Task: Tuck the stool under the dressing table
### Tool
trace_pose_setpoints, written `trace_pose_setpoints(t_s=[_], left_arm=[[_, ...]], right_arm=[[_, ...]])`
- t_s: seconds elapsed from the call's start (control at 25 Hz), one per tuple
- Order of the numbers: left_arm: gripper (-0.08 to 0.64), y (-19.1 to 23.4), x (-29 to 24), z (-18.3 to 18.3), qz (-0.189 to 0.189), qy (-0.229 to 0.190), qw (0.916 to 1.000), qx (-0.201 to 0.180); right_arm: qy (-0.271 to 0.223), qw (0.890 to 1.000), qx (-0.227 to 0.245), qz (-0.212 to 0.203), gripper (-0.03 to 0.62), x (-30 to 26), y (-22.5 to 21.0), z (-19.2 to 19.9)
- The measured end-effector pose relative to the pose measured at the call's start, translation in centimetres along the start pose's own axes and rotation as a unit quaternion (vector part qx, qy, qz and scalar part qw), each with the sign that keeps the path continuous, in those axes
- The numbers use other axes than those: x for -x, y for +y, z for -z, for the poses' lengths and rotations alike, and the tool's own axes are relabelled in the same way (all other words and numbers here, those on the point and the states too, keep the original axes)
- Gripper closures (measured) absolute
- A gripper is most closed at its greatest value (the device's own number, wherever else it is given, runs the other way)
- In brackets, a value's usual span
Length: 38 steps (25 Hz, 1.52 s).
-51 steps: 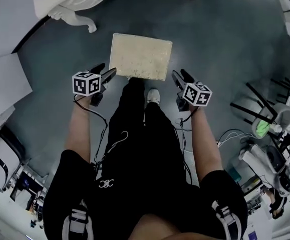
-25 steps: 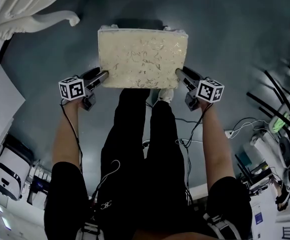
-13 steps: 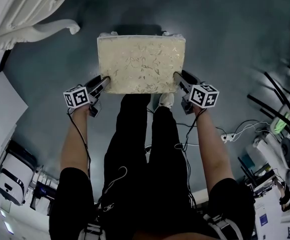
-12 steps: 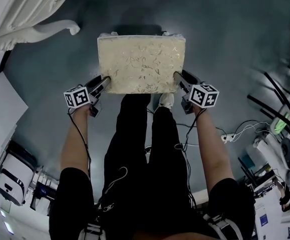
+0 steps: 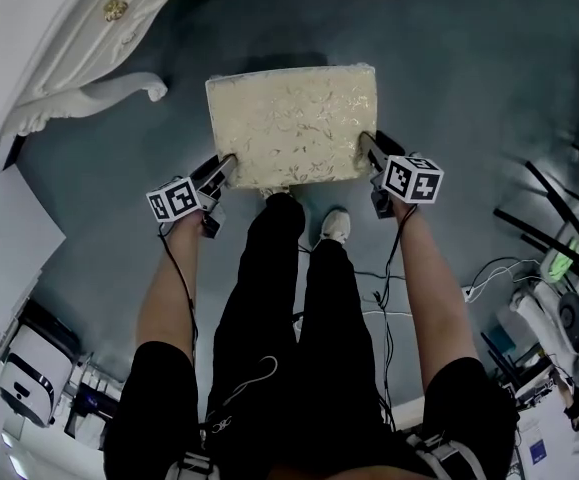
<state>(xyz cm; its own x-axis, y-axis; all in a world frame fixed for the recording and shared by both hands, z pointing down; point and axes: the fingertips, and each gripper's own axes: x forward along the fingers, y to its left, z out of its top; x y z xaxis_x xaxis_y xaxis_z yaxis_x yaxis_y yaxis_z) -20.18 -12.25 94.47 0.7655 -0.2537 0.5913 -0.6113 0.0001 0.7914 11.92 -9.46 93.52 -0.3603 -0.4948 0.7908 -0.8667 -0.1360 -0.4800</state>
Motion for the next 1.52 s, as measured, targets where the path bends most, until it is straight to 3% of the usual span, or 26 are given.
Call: trace_pose_setpoints(t_s=[0.48, 0.8, 1.2, 1.52], left_arm=[[0.299, -1.7, -4.2, -7.3, -0.01, -0.022, 0.9997, 0.002], [0.299, -3.1, -8.0, -12.4, -0.043, -0.061, 0.9972, 0.007], [0.308, -4.6, -9.2, -20.8, -0.11, -0.151, 0.9822, 0.013], [0.307, -4.6, -10.2, -25.5, -0.117, -0.218, 0.9685, 0.027]], right_arm=[[-0.007, 0.999, 0.038, 0.034, 0.428, -3.8, -1.1, -9.3], [-0.019, 0.996, 0.081, 0.029, 0.434, -7.3, -2.5, -18.0], [-0.008, 0.988, 0.156, -0.006, 0.434, -12.4, 0.2, -29.2], [-0.026, 0.978, 0.207, -0.013, 0.436, -16.0, 2.0, -35.8]])
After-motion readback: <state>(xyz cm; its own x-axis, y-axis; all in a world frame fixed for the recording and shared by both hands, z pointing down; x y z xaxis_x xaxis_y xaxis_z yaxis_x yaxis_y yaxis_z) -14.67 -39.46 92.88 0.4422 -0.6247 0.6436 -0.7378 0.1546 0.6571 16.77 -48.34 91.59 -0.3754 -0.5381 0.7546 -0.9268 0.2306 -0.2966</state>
